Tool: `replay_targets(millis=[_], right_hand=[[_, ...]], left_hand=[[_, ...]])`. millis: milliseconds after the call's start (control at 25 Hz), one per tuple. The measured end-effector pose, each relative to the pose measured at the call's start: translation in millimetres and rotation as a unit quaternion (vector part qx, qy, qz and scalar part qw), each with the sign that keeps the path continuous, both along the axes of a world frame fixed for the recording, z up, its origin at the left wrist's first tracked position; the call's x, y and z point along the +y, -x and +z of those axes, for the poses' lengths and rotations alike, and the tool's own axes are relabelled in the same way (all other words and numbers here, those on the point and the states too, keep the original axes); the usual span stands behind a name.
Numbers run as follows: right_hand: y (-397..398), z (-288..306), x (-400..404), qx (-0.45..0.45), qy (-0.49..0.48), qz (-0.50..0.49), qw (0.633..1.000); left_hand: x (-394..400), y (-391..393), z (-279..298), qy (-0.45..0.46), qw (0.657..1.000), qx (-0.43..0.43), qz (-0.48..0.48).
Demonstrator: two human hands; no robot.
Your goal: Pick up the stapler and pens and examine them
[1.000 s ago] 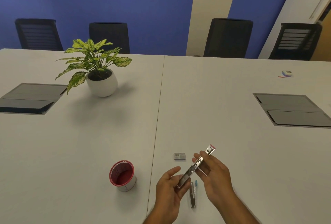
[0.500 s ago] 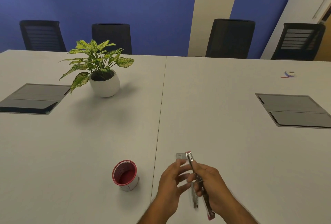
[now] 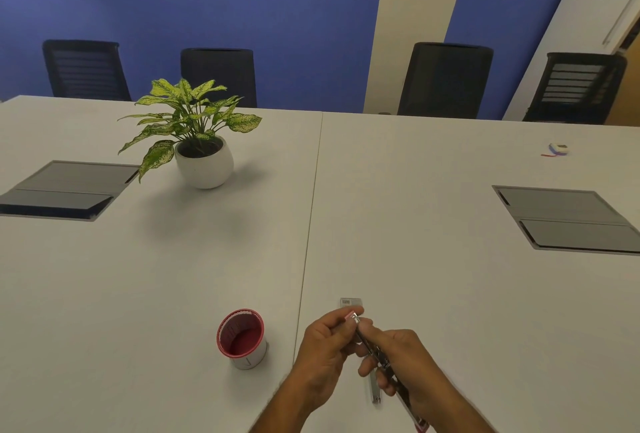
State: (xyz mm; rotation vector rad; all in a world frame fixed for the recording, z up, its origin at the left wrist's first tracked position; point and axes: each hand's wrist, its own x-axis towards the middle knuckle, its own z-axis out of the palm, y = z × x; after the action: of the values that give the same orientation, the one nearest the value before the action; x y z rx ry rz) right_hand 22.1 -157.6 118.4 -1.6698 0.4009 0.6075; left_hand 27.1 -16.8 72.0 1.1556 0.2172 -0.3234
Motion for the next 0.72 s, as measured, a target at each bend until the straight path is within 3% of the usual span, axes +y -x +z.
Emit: replay_targets(millis=[720], right_hand=[[3.1, 1.4, 1.4, 0.022, 0.010, 0.016, 1.000]], left_hand=[[2.1, 7.7, 4.0, -0.001, 1.000, 0.004, 0.026]])
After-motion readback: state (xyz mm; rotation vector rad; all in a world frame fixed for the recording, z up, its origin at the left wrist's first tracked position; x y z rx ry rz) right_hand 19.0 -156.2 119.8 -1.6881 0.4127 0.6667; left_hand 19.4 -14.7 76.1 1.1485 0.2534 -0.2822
